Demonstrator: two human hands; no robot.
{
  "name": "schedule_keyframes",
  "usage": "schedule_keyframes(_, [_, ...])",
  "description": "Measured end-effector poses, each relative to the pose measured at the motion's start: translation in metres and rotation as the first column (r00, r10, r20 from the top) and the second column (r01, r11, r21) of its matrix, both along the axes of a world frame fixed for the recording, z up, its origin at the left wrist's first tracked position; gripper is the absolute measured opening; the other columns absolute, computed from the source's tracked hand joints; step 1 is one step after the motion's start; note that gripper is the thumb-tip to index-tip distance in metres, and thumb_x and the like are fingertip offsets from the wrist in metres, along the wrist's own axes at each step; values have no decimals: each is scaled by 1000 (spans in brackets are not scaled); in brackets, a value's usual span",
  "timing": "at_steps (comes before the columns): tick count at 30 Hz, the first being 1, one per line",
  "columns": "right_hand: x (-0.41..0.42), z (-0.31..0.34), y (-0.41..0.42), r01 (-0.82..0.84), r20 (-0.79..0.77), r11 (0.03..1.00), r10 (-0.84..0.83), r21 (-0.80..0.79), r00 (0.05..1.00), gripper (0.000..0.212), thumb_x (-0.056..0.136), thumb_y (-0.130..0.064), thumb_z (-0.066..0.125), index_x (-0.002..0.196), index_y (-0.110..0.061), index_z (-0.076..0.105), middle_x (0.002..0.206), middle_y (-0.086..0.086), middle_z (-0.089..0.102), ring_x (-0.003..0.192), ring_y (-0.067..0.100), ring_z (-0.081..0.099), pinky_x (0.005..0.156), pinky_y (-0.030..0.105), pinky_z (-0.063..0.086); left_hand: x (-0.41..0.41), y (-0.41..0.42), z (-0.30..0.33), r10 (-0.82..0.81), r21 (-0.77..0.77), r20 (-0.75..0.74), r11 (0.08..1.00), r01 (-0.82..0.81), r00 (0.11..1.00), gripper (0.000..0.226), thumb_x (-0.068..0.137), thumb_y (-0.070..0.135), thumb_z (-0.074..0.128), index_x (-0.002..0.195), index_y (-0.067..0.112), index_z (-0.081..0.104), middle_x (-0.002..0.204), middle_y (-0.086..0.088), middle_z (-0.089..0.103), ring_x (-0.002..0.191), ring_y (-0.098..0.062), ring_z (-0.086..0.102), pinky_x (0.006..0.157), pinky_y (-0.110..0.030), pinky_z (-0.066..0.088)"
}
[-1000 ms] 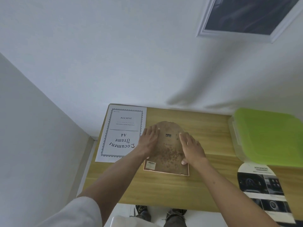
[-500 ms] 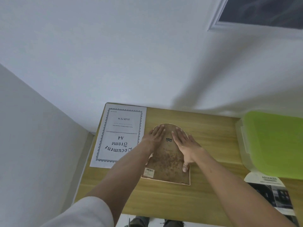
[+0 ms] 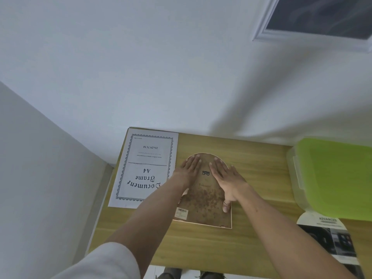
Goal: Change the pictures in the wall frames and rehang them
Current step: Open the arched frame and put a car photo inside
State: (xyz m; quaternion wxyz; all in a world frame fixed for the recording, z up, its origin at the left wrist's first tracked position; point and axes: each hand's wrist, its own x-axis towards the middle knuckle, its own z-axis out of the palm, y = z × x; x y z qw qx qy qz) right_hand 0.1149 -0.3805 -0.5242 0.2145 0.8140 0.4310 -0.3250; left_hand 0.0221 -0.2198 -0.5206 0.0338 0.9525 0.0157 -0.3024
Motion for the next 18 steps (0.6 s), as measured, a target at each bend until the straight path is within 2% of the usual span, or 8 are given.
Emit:
schedule_keyframes(3, [-10, 3, -2, 24, 31, 999, -25, 31, 999, 164, 51, -40, 95, 148, -15, -35, 155, 11, -39, 147, 27, -28, 122, 50, -5, -5, -7, 3, 33, 0, -32, 999, -33, 999, 100, 93, 21, 60, 149, -2, -20, 157, -20, -28, 146, -31, -24, 122, -43, -4])
schedule_keyframes(5, [-19, 5, -9, 58, 19, 996, -59, 72, 998, 154, 59, -34, 93, 151, -18, -28, 158, 10, -35, 148, 28, -26, 123, 50, -4, -13, -6, 4, 25, -35, -66, 999, -27, 997, 117, 84, 17, 73, 149, -1, -22, 153, -22, -34, 143, -34, -30, 121, -48, -7])
schedule_keyframes(8, [-28, 3, -28, 274, -150, 942, -248, 193, 957, 127, 70, -23, 84, 158, -29, -7, 162, 4, -26, 151, 28, -18, 124, 48, 8, -26, 2, 3, 140, -204, -104, 966, -159, 985, 120, 77, 14, 78, 154, 12, -14, 153, -18, -35, 142, -37, -31, 121, -51, -3])
schedule_keyframes(10, [-33, 4, -38, 505, -304, 798, -417, 329, 857, 96, 79, -22, 73, 156, -36, 18, 165, 2, -12, 153, 27, -2, 121, 42, 22, -34, 3, 3, 282, -327, -42, 903, -280, 958, 100, 78, 23, 75, 154, 19, 9, 159, -16, -18, 147, -39, -15, 121, -53, 11])
schedule_keyframes(12, [-41, 4, -42, 642, -332, 624, -551, 445, 765, 75, 85, -21, 66, 152, -32, 33, 164, 2, 8, 150, 24, 18, 116, 37, 30, -39, 0, 2, 438, -409, 64, 831, -376, 897, 77, 79, 23, 70, 145, 20, 29, 153, -13, 12, 141, -41, 15, 113, -54, 32])
schedule_keyframes(14, [-50, 3, -40, 753, -342, 460, -692, 471, 636, 68, 85, -24, 64, 149, -28, 39, 153, 3, 33, 139, 23, 39, 111, 37, 38, -42, -5, 3, 568, -450, 93, 757, -474, 818, 66, 79, 16, 56, 141, 23, 35, 134, -11, 37, 123, -40, 40, 98, -52, 45])
schedule_keyframes(16, [-53, -6, -38, 833, -397, 303, -769, 462, 500, 59, 77, -31, 60, 135, -33, 50, 132, 1, 57, 114, 21, 60, 97, 40, 52, -42, -8, 3, 660, -501, 96, 678, -537, 745, 65, 71, 15, 42, 135, 22, 42, 110, -10, 55, 102, -37, 55, 85, -50, 53])
schedule_keyframes(18, [-54, -12, -35, 865, -444, 202, -791, 460, 421, 46, 74, -26, 58, 119, -32, 58, 116, 0, 65, 102, 21, 64, 88, 41, 55, -42, -10, 8, 746, -563, 93, 586, -583, 660, 52, 71, 12, 43, 122, 13, 54, 97, -12, 63, 93, -37, 62, 78, -46, 56])
